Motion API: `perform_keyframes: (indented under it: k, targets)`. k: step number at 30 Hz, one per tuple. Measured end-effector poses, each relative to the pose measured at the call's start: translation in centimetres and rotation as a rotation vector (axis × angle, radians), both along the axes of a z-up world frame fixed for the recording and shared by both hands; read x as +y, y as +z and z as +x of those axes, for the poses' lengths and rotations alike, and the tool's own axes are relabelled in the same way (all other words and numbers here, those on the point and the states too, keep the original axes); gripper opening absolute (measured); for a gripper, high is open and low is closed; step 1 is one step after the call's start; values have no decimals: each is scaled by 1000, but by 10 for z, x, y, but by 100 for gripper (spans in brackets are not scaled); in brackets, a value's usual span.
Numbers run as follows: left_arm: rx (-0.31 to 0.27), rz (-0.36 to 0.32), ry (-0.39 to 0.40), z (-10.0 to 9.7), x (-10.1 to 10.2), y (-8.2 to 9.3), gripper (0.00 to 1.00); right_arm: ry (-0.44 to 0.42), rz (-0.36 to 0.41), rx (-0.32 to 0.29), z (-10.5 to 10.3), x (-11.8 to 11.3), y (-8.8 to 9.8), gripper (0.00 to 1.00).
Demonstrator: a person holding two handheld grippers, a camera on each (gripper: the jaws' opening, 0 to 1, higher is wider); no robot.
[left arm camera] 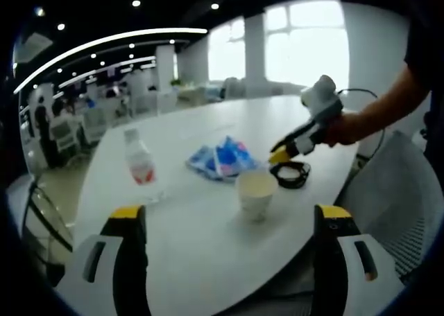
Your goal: Arrange the tabletop items into an orderly group along one side of the table until the central work area is clear of visible clutter.
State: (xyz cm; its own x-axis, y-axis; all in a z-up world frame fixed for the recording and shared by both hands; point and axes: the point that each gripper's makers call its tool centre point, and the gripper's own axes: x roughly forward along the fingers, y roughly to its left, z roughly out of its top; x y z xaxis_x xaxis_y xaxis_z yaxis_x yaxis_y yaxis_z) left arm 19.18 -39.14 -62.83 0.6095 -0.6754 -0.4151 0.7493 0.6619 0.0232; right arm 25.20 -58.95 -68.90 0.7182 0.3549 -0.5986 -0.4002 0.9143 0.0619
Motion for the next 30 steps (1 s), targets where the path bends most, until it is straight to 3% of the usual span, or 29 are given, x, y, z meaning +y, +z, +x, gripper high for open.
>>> perform_keyframes:
  k: [14,30]
  targets:
    - [2,0,7,0,2,0,97,45,55,19,-2,33,0,28]
    - [11,-2,7,0,0,0,96,45,92,114,-9,55,-15,19]
